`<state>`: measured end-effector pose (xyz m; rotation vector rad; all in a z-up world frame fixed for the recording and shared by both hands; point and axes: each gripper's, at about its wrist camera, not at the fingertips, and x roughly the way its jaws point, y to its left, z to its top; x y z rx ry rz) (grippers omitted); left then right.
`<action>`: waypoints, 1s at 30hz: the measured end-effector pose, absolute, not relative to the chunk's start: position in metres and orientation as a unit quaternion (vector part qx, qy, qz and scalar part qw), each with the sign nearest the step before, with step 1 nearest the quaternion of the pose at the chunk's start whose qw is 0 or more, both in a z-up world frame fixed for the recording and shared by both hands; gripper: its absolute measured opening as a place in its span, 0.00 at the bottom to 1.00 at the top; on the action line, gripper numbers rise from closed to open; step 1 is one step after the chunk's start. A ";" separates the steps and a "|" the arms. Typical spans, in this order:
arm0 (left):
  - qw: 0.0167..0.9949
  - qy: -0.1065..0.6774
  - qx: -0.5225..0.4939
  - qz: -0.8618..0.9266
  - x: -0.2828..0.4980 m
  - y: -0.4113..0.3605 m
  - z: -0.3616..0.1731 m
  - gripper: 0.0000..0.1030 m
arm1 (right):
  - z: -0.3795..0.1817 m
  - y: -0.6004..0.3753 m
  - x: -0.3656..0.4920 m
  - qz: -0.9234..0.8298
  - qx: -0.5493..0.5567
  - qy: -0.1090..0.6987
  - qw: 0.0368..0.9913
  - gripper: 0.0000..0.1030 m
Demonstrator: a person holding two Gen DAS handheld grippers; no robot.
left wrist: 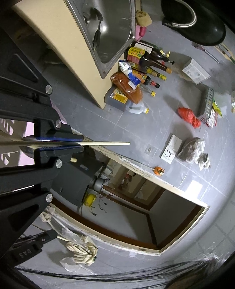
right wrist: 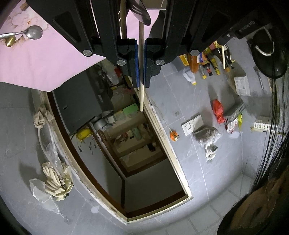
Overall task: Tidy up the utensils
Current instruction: 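Hold both chopsticks above the white caddy and lower them toward it, then release both chopsticks into the white caddy by opening both tools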
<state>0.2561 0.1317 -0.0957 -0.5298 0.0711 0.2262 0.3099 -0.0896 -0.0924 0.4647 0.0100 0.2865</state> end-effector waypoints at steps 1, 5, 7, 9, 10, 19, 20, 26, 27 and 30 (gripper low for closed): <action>0.959 0.036 -0.259 0.112 0.256 0.131 -0.096 0.05 | -0.092 -0.090 0.310 0.146 0.224 0.011 0.964 0.05; 0.962 0.046 -0.241 0.120 0.252 0.128 -0.097 0.05 | -0.088 -0.090 0.309 0.168 0.192 0.032 0.966 0.05; 0.963 0.053 -0.233 0.123 0.249 0.127 -0.096 0.05 | -0.085 -0.092 0.307 0.174 0.179 0.044 0.967 0.08; 0.965 0.064 -0.224 0.123 0.248 0.127 -0.095 0.05 | -0.084 -0.094 0.305 0.178 0.172 0.054 0.967 0.20; 0.966 0.073 -0.217 0.124 0.247 0.126 -0.095 0.05 | -0.084 -0.095 0.304 0.186 0.168 0.060 0.966 0.21; 0.969 0.129 -0.168 0.124 0.234 0.115 -0.092 0.08 | -0.076 -0.098 0.290 0.211 0.153 0.088 0.961 0.21; 0.969 0.135 -0.165 0.123 0.233 0.113 -0.090 0.12 | -0.073 -0.101 0.287 0.215 0.152 0.089 0.961 0.21; 0.965 0.152 -0.179 0.119 0.222 0.109 -0.077 0.37 | -0.056 -0.126 0.279 0.217 0.170 0.077 0.958 0.47; 0.964 0.153 -0.181 0.122 0.220 0.108 -0.074 0.40 | -0.053 -0.129 0.279 0.216 0.168 0.077 0.959 0.47; 0.963 0.150 -0.185 0.127 0.215 0.101 -0.060 0.48 | -0.040 -0.144 0.279 0.215 0.163 0.075 0.960 0.47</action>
